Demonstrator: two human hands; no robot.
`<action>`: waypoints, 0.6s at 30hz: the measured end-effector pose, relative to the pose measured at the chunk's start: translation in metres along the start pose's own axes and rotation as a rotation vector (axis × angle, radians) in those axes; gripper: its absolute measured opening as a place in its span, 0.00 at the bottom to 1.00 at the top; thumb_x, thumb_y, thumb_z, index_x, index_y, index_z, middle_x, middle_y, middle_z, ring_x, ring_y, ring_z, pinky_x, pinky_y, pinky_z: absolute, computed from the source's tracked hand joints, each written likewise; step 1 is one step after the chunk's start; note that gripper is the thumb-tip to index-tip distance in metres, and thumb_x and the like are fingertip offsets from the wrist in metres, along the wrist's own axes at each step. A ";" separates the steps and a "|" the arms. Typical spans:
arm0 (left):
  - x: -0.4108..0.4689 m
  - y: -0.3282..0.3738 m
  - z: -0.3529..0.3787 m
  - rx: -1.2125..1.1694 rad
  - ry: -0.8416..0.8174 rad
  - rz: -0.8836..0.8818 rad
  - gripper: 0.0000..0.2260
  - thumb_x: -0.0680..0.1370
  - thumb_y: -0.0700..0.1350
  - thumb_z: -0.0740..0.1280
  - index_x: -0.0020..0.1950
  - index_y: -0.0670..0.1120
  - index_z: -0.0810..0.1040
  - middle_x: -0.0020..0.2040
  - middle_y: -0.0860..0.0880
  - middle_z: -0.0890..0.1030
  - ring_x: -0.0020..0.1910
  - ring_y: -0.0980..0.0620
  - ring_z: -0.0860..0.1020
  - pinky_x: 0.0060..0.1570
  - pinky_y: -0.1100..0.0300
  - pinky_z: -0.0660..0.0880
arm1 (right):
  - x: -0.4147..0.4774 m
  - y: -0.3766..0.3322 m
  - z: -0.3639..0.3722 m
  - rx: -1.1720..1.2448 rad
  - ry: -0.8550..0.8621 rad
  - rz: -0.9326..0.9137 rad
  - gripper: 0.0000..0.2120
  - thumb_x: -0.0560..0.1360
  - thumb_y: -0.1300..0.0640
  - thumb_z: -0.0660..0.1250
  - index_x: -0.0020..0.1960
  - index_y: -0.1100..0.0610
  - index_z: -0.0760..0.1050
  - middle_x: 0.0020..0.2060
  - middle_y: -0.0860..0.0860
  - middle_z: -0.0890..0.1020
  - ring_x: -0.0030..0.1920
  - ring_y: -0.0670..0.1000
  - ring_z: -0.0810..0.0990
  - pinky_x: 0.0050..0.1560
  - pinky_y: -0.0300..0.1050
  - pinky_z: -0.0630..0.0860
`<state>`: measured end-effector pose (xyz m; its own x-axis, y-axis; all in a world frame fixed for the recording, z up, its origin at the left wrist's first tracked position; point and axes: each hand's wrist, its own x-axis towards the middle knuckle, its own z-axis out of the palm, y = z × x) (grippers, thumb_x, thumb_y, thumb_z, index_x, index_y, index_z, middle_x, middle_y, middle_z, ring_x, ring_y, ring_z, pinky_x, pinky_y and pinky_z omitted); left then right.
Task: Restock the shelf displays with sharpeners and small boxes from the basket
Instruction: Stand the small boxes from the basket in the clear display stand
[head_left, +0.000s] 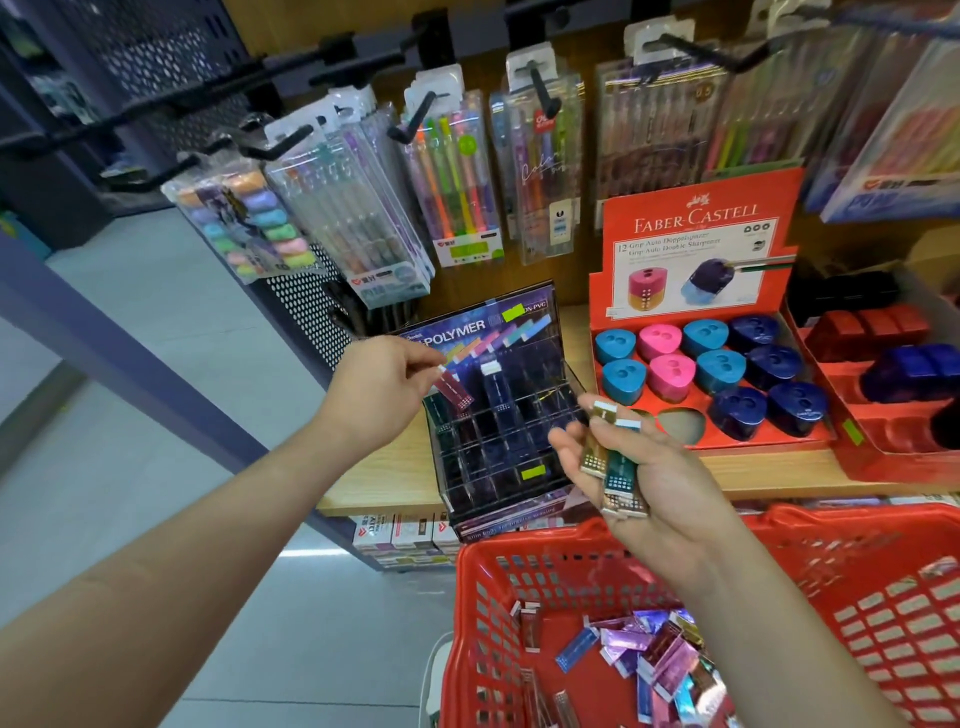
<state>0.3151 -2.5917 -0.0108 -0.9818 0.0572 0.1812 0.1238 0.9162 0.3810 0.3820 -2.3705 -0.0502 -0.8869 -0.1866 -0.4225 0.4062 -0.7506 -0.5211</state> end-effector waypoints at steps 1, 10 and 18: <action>0.001 0.000 0.001 0.028 -0.012 0.028 0.10 0.78 0.42 0.67 0.57 0.45 0.83 0.53 0.48 0.84 0.52 0.51 0.80 0.57 0.62 0.72 | -0.001 0.000 0.001 -0.017 0.010 0.004 0.11 0.79 0.67 0.61 0.58 0.61 0.78 0.39 0.59 0.80 0.42 0.56 0.86 0.36 0.43 0.82; 0.012 0.002 0.004 0.152 -0.046 0.090 0.11 0.79 0.41 0.66 0.59 0.45 0.82 0.55 0.47 0.82 0.57 0.47 0.78 0.61 0.57 0.72 | -0.003 0.000 -0.001 -0.254 0.052 -0.013 0.08 0.79 0.55 0.65 0.48 0.57 0.80 0.34 0.54 0.79 0.31 0.49 0.78 0.18 0.34 0.65; 0.010 -0.004 0.019 0.310 -0.074 0.185 0.08 0.79 0.43 0.65 0.56 0.45 0.81 0.53 0.46 0.83 0.53 0.43 0.80 0.54 0.48 0.76 | -0.010 -0.003 0.001 -0.178 0.051 0.012 0.08 0.79 0.59 0.64 0.55 0.57 0.79 0.39 0.55 0.77 0.34 0.54 0.83 0.18 0.33 0.69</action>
<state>0.3021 -2.5875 -0.0283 -0.9561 0.2511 0.1508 0.2615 0.9638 0.0530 0.3890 -2.3673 -0.0437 -0.8711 -0.1594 -0.4646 0.4537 -0.6235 -0.6367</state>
